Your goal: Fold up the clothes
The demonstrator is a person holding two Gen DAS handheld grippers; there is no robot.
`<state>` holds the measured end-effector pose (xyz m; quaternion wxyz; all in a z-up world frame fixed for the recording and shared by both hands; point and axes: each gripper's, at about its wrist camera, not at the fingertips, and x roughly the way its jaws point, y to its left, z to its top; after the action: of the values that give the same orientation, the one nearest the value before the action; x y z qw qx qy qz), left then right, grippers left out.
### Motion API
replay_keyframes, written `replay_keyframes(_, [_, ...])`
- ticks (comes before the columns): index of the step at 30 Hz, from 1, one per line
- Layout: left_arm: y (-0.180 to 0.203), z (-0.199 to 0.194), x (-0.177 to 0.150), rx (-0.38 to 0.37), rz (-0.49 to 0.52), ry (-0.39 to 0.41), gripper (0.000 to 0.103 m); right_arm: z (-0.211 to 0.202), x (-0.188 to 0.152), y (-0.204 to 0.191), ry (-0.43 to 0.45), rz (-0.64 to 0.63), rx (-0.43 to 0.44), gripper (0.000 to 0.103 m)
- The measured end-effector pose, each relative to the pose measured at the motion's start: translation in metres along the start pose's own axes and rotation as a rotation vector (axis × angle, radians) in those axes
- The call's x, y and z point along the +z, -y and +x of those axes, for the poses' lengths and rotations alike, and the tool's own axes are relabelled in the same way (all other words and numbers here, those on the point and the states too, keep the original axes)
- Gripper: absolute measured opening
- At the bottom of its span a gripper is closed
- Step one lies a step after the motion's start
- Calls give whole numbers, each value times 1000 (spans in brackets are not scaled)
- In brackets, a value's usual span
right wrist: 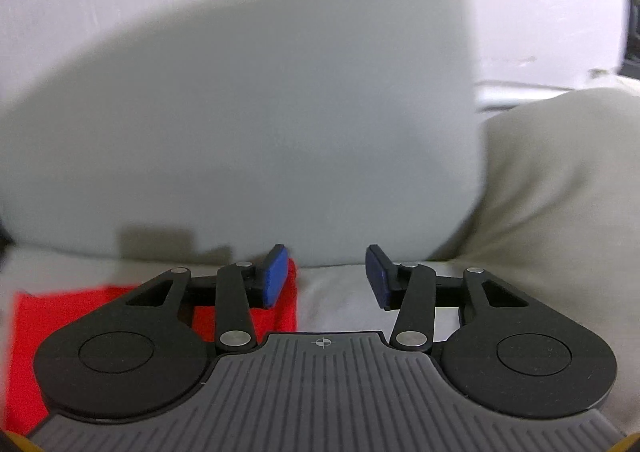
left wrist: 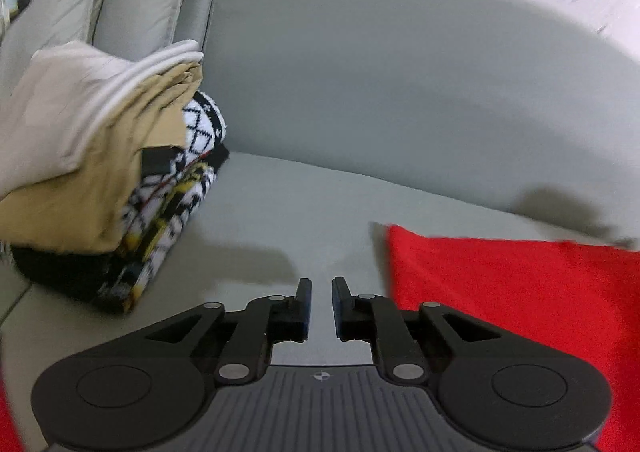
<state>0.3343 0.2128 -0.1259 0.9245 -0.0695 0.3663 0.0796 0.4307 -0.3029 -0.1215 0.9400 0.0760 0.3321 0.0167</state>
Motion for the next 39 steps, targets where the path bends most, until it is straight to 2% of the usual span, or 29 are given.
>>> replay_keyframes(3, [1,-62,-7,-83,5,-30,29,-87,0,14,100,59,5,50])
replay_keyframes(4, [3,-83,-9,-106,18,-42,30,-116,4,12,137,74,-2,51])
replay_keyframes(5, [5,-103,-12,-129,31,-53,32,-140,3,10,168,79,-15,56])
replay_keyframes(6, [11,-114,-22,-149,49,-74,37,-159,-1,12,169,75,-17,61])
replay_keyframes(8, [25,-132,-45,-189,86,-121,39,-196,-9,16,166,66,-20,61])
replay_keyframes(9, [33,-141,-56,-208,104,-144,39,-206,-15,17,137,64,-8,62])
replay_keyframes(11, [47,-159,-79,-248,141,-190,39,-179,-25,26,38,81,39,62])
replay_keyframes(13, [66,-149,-110,-256,135,-227,35,-149,-49,19,-61,91,95,62])
replay_keyframes(14, [76,-141,-124,-251,134,-237,28,-134,-61,16,-111,96,123,61])
replay_keyframes(15, [87,-132,-138,-245,133,-246,13,-119,-74,12,-161,101,151,48])
replay_keyframes(16, [96,-127,-151,-248,136,-251,6,-104,-86,9,-211,105,179,38])
replay_keyframes(17, [104,-123,-161,-255,139,-249,4,-89,-99,6,-261,110,207,17])
replay_keyframes(18, [111,-121,-170,-260,155,-231,4,-78,-115,-12,-292,119,238,12])
replay_keyframes(20, [120,-124,-180,-236,214,-190,4,-58,-142,-37,-326,120,275,12])
replay_keyframes(21, [122,-126,-183,-223,246,-178,5,-44,-150,-41,-330,101,260,12])
replay_keyframes(22, [121,-129,-184,-217,251,-184,5,-34,-155,-41,-329,79,222,5])
replay_keyframes(23, [116,-131,-184,-213,234,-196,7,-33,-159,-36,-297,57,152,0])
replay_keyframes(24, [111,-133,-183,-210,214,-207,10,-33,-162,-31,-262,34,79,0])
replay_keyframes(25, [104,-132,-182,-206,192,-216,11,-56,-163,-24,-221,35,-19,0])
replay_keyframes(27, [95,-134,-181,-209,165,-226,13,-67,-166,-1,-208,96,-209,0])
replay_keyframes(28, [93,-138,-180,-204,154,-231,13,-71,-170,12,-222,100,-272,0])
replay_keyframes(30, [92,-155,-179,-202,148,-215,11,-83,-172,37,-270,177,-226,0])
replay_keyframes(31, [92,-163,-178,-201,145,-205,11,-97,-170,42,-267,215,-180,0])
replay_keyframes(33, [97,-179,-180,-234,145,-164,11,-120,-170,24,-247,191,-84,10])
replay_keyframes(35, [107,-189,-187,-253,173,-136,12,-144,-171,4,-227,164,12,11])
replay_keyframes(37, [122,-191,-195,-242,233,-131,12,-167,-171,-16,-207,136,107,11])
replay_keyframes(39, [135,-184,-208,-213,312,-150,13,-166,-187,-37,-261,49,115,13])
